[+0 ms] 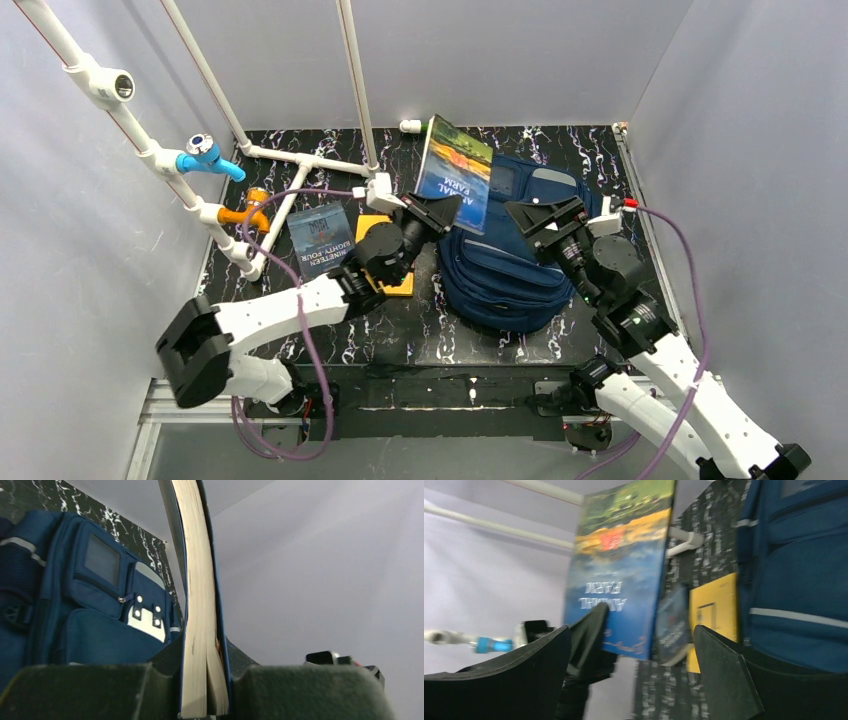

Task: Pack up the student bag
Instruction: Pick up the book from the center of the board, then place the book in the student bag.

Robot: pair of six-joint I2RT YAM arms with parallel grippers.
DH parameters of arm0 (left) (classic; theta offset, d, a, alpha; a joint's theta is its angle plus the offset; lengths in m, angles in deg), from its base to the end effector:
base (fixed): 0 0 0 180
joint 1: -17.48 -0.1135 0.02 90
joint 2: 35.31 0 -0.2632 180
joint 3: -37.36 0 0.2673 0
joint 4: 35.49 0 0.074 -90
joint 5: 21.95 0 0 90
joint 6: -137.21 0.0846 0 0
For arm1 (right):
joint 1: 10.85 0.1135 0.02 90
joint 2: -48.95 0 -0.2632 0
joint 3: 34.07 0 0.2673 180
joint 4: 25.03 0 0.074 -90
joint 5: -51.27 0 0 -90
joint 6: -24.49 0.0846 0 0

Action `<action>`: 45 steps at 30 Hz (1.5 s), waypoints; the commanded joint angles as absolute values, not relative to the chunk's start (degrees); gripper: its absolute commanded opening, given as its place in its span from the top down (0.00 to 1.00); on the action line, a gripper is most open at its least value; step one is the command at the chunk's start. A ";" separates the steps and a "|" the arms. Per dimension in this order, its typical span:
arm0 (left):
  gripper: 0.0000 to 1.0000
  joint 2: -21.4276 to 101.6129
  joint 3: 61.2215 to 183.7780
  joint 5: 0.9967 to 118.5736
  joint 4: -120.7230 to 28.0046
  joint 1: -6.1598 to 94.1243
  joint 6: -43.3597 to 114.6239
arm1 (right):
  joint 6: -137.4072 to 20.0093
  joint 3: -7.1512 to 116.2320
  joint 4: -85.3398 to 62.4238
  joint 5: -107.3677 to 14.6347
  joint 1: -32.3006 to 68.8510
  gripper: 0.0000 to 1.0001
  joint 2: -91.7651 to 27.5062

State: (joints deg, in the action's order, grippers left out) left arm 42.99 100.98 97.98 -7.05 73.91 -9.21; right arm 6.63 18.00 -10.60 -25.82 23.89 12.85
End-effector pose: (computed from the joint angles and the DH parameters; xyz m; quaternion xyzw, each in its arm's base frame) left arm 0.2388 -0.2835 0.3385 -0.2031 0.5964 -0.5451 0.5531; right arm 0.1922 0.1102 0.3463 0.2985 0.6307 0.5252 0.4871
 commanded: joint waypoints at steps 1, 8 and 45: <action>1.00 30.68 97.96 96.84 -14.44 73.56 -1.96 | -19.53 22.49 6.72 -23.33 23.95 0.02 13.98; 1.00 16.64 95.59 91.83 -38.37 73.48 -2.57 | -51.65 32.78 19.48 -32.63 23.95 0.02 3.77; 1.00 7.52 98.55 90.60 -72.14 73.39 -5.47 | -70.49 39.46 41.04 2.47 55.07 0.34 -32.48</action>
